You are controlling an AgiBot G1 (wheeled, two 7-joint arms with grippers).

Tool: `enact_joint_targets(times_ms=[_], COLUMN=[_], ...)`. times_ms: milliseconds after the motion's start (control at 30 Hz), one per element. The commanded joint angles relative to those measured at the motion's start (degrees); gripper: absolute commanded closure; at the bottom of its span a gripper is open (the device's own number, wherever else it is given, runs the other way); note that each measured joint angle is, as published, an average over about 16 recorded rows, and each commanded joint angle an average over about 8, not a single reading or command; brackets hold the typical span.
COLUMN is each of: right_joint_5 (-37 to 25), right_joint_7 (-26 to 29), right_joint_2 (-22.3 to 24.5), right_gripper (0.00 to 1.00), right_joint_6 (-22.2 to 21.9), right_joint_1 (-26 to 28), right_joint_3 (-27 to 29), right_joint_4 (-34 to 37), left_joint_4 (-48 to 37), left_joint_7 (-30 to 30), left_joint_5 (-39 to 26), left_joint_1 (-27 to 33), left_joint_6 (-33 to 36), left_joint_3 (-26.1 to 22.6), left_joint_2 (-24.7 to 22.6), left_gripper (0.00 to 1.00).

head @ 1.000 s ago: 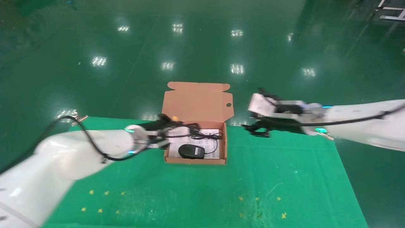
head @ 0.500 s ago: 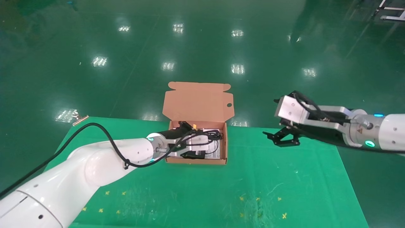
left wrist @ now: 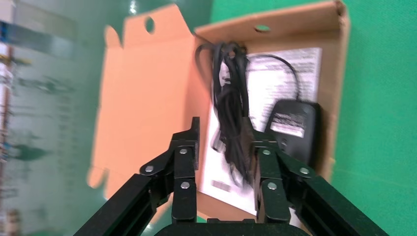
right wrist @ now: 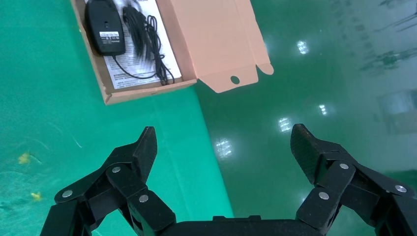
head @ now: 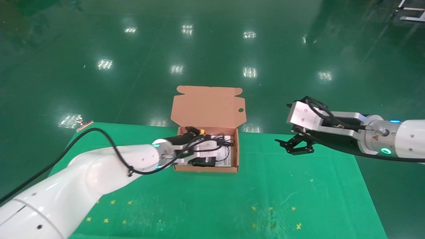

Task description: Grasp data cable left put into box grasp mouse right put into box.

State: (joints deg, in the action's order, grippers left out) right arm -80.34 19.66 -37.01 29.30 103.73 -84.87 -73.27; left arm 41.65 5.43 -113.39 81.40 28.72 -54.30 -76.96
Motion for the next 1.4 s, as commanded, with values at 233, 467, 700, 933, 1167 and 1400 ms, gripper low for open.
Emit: enact_joint_targets(times_ms=[233,467,700,933,1167,1400], right_joint_5=[-3.8,-8.3,-7.5,-1.7,4.0,9.8], right_joint_7=[-3.0,-5.9,-6.5,-6.8,-7.1,-7.4], right_joint_2=[-0.1,-0.5,-0.6,-0.3,0.1,0.4], right_gripper=[0.00,0.00,0.00,0.00,0.00,0.00], right_joint_6=[3.0,8.6,12.9,18.3,23.8,29.3], right_joint_1=[4.6,10.2,9.3,2.9,-3.6,-10.1], right_joint_3=[0.1,-0.6,2.4,10.7,19.1,27.4], right_joint_4=[-0.2,-0.3,-0.3,-0.3,-0.3,-0.3], left_joint_4=[-0.5,-1.6,-0.2,3.9,8.0,12.1], left_joint_7=[4.6,7.6,7.9,7.6,7.2,6.9], left_joint_5=[3.1,4.5,8.6,16.6,24.6,32.6], left_joint_1=[4.4,7.7,6.8,3.5,0.1,-3.3], left_joint_6=[0.7,-0.1,3.1,9.9,16.8,23.6], left_joint_3=[2.2,4.2,6.5,10.5,14.6,18.6], left_joint_2=[1.1,1.3,3.5,8.4,13.3,18.2], left_gripper=[0.00,0.00,0.00,0.00,0.00,0.00])
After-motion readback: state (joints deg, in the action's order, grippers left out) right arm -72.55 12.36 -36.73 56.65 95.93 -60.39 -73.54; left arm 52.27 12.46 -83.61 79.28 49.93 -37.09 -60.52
